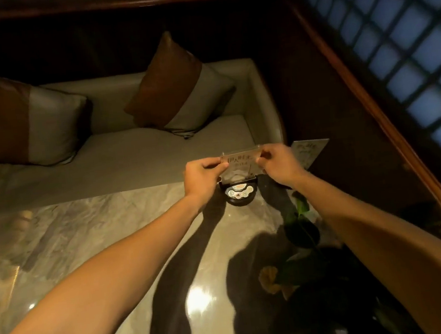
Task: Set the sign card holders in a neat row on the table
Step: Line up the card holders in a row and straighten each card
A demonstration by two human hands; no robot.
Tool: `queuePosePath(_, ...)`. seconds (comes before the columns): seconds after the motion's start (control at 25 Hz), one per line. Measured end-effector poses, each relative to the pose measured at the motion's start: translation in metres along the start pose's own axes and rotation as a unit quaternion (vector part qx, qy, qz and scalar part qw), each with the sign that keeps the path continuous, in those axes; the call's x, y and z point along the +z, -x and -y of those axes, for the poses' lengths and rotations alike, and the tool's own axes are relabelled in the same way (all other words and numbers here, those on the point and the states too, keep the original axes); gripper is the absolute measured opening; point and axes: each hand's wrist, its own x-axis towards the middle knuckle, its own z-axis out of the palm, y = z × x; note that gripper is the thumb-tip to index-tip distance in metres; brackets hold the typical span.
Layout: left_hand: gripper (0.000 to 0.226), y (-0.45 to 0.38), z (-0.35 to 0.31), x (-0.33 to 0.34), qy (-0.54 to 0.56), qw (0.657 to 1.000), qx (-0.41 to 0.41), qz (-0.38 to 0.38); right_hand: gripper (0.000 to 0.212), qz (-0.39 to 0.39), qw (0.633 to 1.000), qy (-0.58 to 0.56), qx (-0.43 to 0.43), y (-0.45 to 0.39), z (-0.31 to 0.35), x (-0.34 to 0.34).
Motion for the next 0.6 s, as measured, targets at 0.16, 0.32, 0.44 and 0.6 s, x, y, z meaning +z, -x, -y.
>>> queuePosePath(0.16, 0.016, -0.032, 0.002, 0.034, 0.007, 1.0, -0.016, 0.002, 0.021, -0.011, 1.0, 0.007, 0.025, -0.031, -0.025, -0.011)
queuePosePath(0.32, 0.013, -0.05, 0.01, 0.056, 0.003, 0.999, -0.033, 0.019, 0.021, -0.009, 0.999, 0.004, 0.038, -0.044, -0.045, -0.012)
queuePosePath(0.44, 0.014, -0.056, 0.024, 0.064, -0.003, 0.998, -0.048, 0.035, 0.021, 0.007, 0.998, -0.011, 0.063, -0.045, -0.058, -0.007)
queuePosePath(0.6, 0.014, -0.057, 0.029, 0.068, -0.021, 0.998, -0.037, 0.036, 0.02, 0.003, 0.995, -0.048, 0.088, -0.044, -0.065, -0.005)
